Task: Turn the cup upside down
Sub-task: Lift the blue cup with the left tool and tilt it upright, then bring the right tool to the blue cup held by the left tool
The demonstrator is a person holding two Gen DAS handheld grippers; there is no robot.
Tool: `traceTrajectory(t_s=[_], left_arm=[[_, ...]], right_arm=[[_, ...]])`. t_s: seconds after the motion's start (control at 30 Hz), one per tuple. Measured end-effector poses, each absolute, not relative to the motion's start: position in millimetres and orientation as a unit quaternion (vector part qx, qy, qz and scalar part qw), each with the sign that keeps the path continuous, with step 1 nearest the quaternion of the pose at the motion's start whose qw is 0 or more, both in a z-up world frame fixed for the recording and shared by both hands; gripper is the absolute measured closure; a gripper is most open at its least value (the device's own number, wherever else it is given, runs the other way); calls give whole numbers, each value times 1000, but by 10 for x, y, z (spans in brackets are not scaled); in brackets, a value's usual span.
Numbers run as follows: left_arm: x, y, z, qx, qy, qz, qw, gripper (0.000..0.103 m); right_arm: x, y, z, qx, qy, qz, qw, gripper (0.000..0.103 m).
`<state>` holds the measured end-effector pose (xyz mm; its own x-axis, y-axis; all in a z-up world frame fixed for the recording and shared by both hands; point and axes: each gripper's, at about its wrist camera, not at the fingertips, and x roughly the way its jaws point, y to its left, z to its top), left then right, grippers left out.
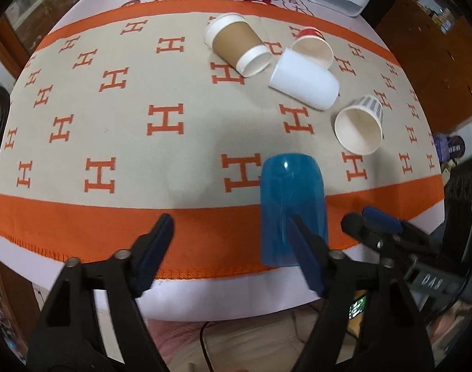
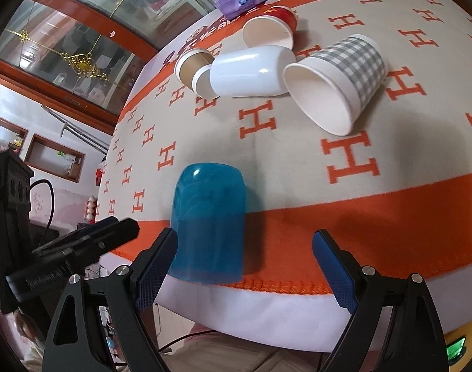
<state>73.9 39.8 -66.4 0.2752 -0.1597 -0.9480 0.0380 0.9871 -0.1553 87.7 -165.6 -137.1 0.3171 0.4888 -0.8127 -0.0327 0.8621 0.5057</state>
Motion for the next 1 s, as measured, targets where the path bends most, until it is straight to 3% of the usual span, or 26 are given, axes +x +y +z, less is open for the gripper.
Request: traceTrajectory(t_s=[0.1,0.2,1.0], left_arm=[[764,355,-798,-57,614,-86,782,53],[780,316,-888,-60,621,-97,776,57],[798,475,-863,-54,605,-83,790,57]], right_arm=[[920,-1597,-1375,201,565,169,783,13],[925,-1579,-1404,200,569,169,779,13],[944,-1491,-1379,202,573,181,773,13]])
